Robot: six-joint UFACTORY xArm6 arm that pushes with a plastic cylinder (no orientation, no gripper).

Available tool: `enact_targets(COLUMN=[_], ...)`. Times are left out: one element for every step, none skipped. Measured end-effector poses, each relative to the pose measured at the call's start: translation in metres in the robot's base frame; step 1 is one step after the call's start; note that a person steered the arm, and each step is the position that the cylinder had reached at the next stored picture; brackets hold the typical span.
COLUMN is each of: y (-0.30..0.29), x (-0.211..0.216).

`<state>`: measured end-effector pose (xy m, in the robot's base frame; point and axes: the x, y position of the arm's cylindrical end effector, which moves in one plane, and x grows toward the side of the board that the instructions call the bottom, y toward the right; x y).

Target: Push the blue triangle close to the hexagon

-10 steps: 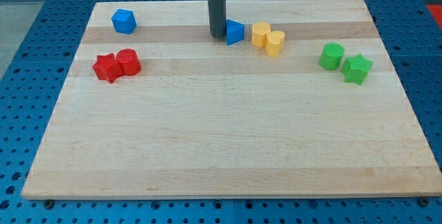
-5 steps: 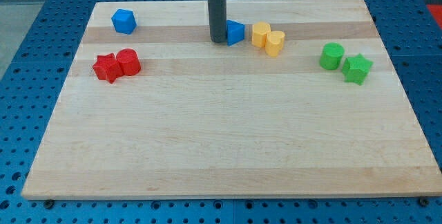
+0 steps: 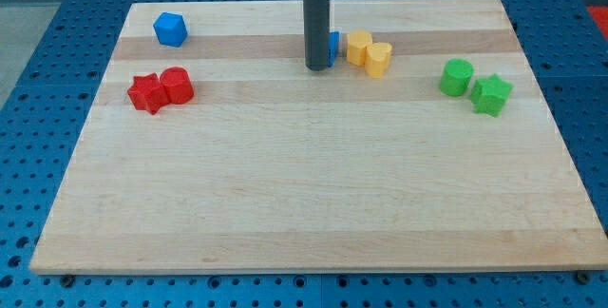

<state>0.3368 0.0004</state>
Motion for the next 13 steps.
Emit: enact_targets(y=[0.0,0.0,0.0,-0.003,-0.005,-0.006,-0.01,-0.019,-0.041,-0.056,-0.056,-0.056,-0.056], x=[0.0,0.0,0.0,-0.001,-0.01,-0.018,-0.018,-0.018,-0.018,-0.028,-0.045,-0.05,-0.05])
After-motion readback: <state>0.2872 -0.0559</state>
